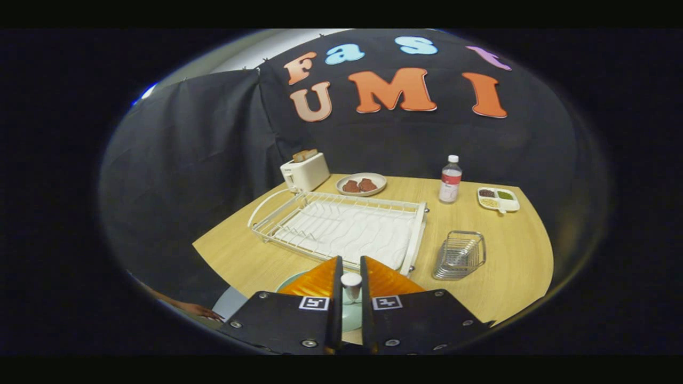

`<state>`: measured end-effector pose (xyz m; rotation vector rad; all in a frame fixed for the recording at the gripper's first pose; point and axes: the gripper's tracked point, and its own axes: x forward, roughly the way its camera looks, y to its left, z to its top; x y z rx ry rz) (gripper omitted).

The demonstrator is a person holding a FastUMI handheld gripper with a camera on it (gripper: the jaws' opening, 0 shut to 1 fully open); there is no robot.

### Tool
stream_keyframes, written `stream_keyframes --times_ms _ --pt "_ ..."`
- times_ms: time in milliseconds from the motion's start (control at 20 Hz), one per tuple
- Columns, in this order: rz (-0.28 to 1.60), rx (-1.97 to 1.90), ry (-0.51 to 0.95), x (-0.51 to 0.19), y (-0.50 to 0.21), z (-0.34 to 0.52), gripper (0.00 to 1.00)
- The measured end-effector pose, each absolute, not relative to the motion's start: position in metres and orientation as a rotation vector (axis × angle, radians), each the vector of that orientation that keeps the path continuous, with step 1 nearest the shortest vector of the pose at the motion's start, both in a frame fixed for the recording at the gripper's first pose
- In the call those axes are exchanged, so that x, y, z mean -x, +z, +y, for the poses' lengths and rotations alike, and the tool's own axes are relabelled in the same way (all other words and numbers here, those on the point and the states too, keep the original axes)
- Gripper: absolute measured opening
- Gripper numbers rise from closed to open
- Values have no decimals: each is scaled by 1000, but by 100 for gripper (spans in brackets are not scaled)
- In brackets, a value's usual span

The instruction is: Take the plate from the dish rack, then take the spoon from the basket and place it into the plate.

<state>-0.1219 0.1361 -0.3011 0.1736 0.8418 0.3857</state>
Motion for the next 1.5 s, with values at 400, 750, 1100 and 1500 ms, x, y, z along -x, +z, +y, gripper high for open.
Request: stream_keyframes --times_ms 400,750,1100,1500 --pt "849 -164 464 116 -318 174 15" --pt "867 -147 472 139 -335 171 15" --pt "922 -238 406 166 -343 135 15" --pt "1002 -356 369 187 -363 128 15"
